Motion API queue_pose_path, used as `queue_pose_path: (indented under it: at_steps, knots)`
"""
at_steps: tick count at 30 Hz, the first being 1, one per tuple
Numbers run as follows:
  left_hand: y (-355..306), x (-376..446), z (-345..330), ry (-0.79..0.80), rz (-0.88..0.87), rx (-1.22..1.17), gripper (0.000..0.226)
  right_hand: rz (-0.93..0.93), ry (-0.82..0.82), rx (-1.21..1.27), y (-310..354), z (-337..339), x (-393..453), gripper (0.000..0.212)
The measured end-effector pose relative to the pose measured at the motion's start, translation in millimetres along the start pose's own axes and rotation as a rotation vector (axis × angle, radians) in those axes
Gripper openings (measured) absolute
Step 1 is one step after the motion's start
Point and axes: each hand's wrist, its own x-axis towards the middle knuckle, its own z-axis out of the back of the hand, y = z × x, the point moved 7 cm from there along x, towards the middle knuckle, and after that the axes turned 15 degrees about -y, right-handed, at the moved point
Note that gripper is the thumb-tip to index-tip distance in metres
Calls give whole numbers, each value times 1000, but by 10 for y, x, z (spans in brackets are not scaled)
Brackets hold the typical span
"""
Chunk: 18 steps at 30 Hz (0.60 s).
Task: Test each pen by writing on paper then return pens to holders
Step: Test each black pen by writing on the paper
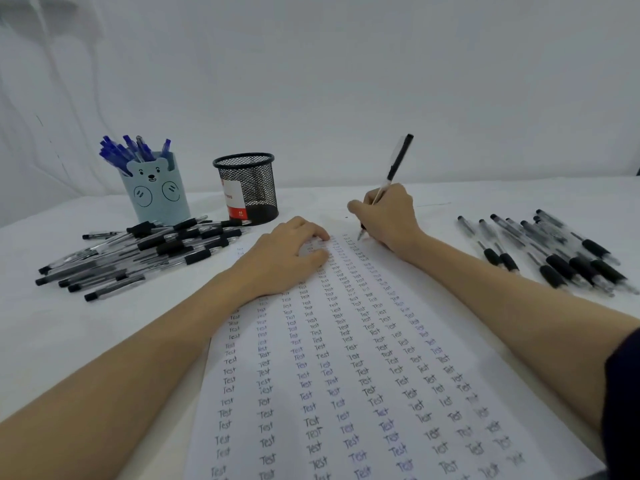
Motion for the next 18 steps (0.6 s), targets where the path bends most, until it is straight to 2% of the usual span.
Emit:
queue_pose_path:
  at_steps: [4,8,18]
  knots:
    - [10,4,3,-10,-13,-10,40,-78,62,152,0,23,-24,46]
    - [-8,7,12,-12,-18,-11,34,-20,27,29,-10,39,-1,34]
    - [-28,-5,25,-15,-16,-2,33,27,42,-79,-2,-5,-2,34]
